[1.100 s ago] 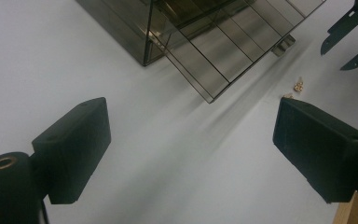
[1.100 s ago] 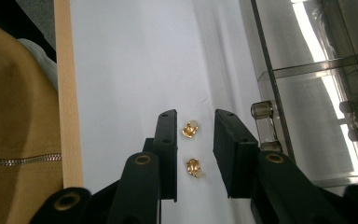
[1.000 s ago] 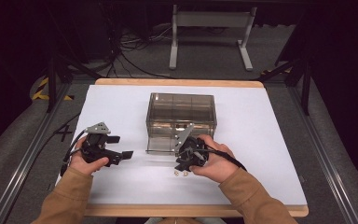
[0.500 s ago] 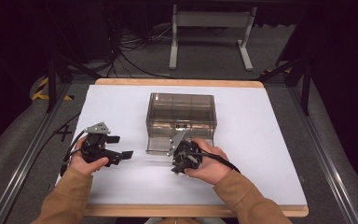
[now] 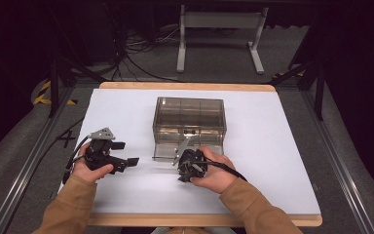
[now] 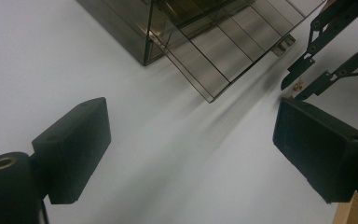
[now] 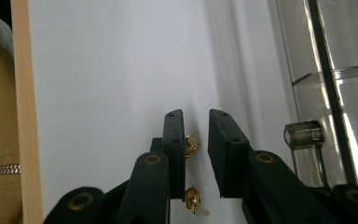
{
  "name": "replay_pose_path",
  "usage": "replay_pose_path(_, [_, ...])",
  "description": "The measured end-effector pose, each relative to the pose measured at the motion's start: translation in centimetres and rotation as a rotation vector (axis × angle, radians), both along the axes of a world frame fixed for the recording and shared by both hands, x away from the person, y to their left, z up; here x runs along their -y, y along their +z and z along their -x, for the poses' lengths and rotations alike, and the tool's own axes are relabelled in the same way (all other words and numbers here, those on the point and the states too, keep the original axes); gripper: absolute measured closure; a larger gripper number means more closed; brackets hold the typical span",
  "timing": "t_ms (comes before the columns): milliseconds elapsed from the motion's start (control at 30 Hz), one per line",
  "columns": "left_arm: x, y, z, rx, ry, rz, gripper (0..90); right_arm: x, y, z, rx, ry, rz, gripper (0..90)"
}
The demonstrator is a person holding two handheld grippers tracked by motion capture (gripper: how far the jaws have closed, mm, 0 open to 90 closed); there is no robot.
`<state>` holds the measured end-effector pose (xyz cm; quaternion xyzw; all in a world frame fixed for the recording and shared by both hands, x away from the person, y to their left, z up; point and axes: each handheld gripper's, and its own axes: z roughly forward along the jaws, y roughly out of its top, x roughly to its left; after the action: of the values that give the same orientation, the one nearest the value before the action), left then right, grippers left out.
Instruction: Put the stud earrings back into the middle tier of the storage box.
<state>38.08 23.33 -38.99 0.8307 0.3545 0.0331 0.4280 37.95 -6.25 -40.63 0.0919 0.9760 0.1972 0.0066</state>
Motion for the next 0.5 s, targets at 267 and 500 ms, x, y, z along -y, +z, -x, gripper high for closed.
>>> replay_pose_path(267, [0.0,0.0,0.0,-0.001,0.001,0.0,11.6,-0.11,-0.33,-0.06,-0.006,0.002,0.01,80.9])
replay_pose_path(500, [0.0,0.01,0.0,0.0,0.0,0.0,11.6,-0.16,-0.5,-0.08,-0.008,0.0,0.026,85.0])
